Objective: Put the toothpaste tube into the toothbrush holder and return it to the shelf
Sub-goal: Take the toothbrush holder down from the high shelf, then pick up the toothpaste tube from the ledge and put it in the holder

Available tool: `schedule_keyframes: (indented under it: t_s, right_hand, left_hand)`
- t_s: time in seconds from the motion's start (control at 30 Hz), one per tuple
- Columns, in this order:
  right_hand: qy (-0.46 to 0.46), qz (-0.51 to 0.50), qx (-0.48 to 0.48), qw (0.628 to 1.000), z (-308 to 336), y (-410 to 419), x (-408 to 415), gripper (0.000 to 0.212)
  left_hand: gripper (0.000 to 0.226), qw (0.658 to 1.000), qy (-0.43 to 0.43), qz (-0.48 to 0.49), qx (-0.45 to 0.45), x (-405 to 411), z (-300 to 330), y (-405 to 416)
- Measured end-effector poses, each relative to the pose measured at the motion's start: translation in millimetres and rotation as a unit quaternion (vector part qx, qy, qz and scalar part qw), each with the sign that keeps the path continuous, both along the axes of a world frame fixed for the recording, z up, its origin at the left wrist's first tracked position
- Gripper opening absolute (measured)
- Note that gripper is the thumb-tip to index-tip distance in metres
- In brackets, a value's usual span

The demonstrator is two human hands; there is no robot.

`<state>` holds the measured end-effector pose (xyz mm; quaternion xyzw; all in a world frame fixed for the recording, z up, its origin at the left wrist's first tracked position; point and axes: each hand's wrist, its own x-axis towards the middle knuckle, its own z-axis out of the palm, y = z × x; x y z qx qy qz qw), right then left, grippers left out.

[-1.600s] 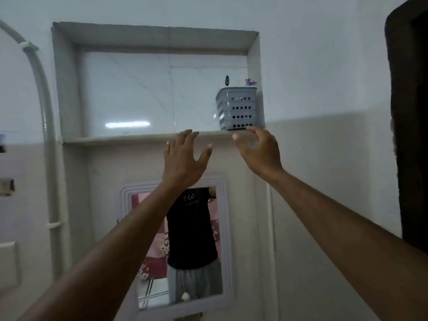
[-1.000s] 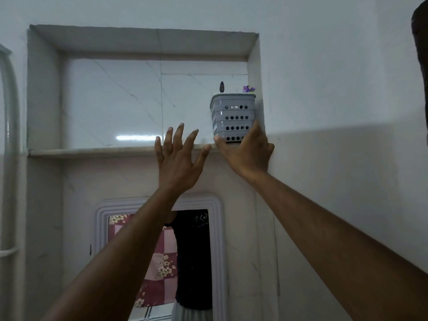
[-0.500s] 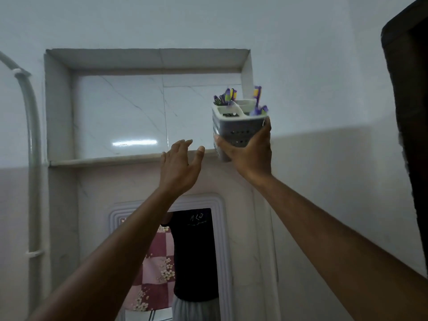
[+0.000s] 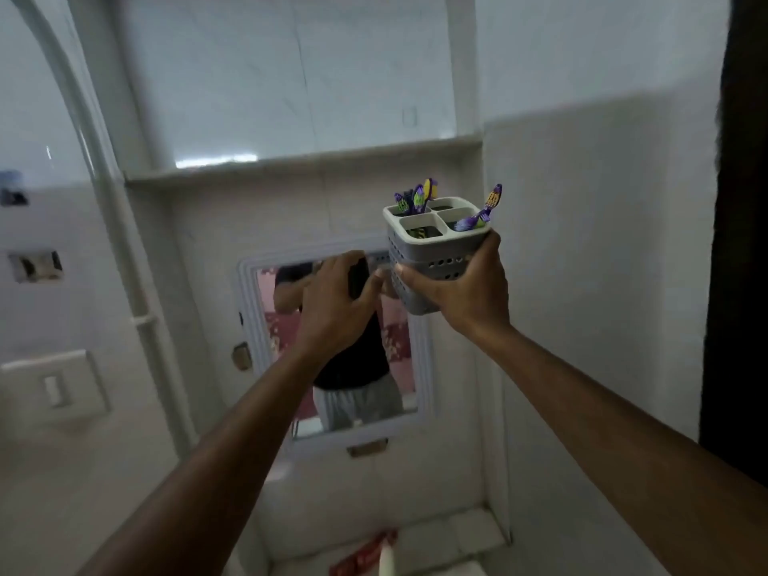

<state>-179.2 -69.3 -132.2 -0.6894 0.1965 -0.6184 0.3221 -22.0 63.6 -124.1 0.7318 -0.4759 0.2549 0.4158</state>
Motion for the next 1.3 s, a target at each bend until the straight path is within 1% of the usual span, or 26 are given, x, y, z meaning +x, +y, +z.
schedule_keyframes:
  t_s: [0.13, 0.23, 0.47, 0.53, 0.7, 0.83, 0.9, 0.97, 1.07, 1.17, 1.23, 1.3]
  right_hand:
    - [0.063, 0.009, 0.057, 0.996, -77.9, 20.3, -4.3, 0.126]
    - [0.111, 0.025, 0.100, 0.988, -135.7, 29.4, -6.3, 0.129]
    - [0.235, 0.060, 0.182, 0.953, -271.0, 26.6, -2.6, 0.110]
    - [0.257, 0.065, 0.193, 0.945, -304.5, 23.6, -1.0, 0.112]
    - [0.301, 0.087, 0.230, 0.922, -371.4, 13.6, 4.3, 0.122]
    - [0.322, 0.113, 0.251, 0.906, -415.3, 6.0, 11.7, 0.130]
    - [0.345, 0.119, 0.250, 0.897, -434.8, 6.2, 15.2, 0.132]
    - [0.374, 0.119, 0.254, 0.884, -451.9, 8.3, 20.1, 0.130]
    - [0.388, 0.117, 0.284, 0.869, -474.4, 14.3, 28.1, 0.130]
    - [0.394, 0.105, 0.310, 0.859, -485.8, 20.6, 34.0, 0.130]
    - [0.387, 0.087, 0.326, 0.858, -491.4, 24.3, 36.1, 0.125]
    - [0.378, 0.069, 0.337, 0.860, -495.1, 27.5, 39.6, 0.128]
  left_hand:
    - [0.064, 0.996, 0.087, -0.004, 0.032, 0.7, -87.1, 22.2]
    - [0.062, 0.990, 0.136, 0.002, 0.046, 2.4, -144.6, 38.4]
    - [0.043, 0.967, 0.221, 0.031, 0.126, 10.6, -282.7, 65.5]
    - [0.039, 0.956, 0.250, 0.043, 0.149, 7.7, -317.0, 71.0]
    - [0.024, 0.926, 0.332, 0.096, 0.151, 5.0, -396.7, 76.3]
    - [0.022, 0.900, 0.374, 0.142, 0.176, 5.2, -445.5, 79.0]
    - [0.023, 0.891, 0.375, 0.157, 0.201, 8.4, -468.2, 84.6]
    - [0.022, 0.884, 0.356, 0.160, 0.257, 17.1, -492.0, 91.8]
    - [0.025, 0.880, 0.292, 0.147, 0.344, 32.8, -515.4, 96.5]
    - [0.038, 0.868, 0.234, 0.121, 0.420, 49.5, -524.0, 89.7]
    - [0.049, 0.844, 0.174, 0.095, 0.499, 58.3, -532.2, 86.1]
    - [0.057, 0.808, 0.075, 0.074, 0.579, 65.6, -535.8, 82.3]
